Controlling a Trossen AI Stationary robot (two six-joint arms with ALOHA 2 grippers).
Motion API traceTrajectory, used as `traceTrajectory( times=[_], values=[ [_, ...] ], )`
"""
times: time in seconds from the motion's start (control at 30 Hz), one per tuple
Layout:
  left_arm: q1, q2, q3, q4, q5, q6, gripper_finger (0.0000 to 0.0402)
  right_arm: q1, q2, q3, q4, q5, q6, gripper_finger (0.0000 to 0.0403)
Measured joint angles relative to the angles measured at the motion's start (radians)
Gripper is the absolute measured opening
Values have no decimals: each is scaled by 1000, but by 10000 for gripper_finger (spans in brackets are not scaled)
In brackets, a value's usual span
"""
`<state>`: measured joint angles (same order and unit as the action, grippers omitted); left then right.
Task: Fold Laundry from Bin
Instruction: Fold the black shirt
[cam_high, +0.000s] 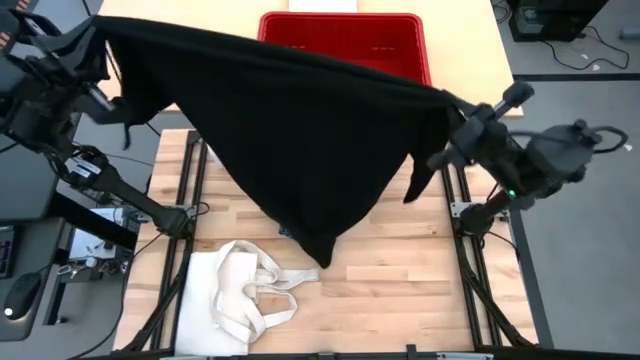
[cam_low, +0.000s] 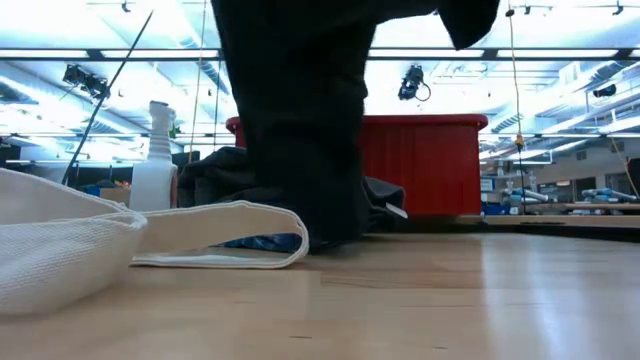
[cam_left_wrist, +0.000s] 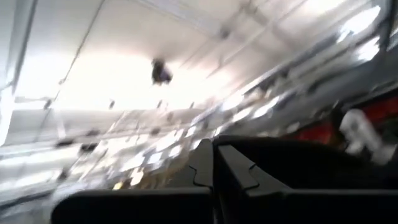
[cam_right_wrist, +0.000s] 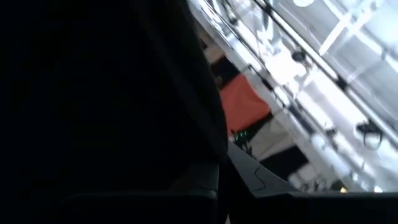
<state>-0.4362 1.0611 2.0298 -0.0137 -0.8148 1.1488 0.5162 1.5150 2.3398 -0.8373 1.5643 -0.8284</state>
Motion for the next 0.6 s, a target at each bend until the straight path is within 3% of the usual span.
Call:
traceTrajectory(
  times=[0.13,0.3,0.5,0.6],
  values=[
    [0,-3,1,-137,-143,-4,7,-24,8,-7,0,6,186,24],
    [-1,-2,1,-345,-157,-106,7,42,22,-46,-16,-130,246,28],
    [-89,3,1,-433,-111,-216,7,170,22,-76,-15,-341,271,14],
    [-169,3,1,-475,39,-351,7,234,20,-76,-24,-455,385,12]
  ],
)
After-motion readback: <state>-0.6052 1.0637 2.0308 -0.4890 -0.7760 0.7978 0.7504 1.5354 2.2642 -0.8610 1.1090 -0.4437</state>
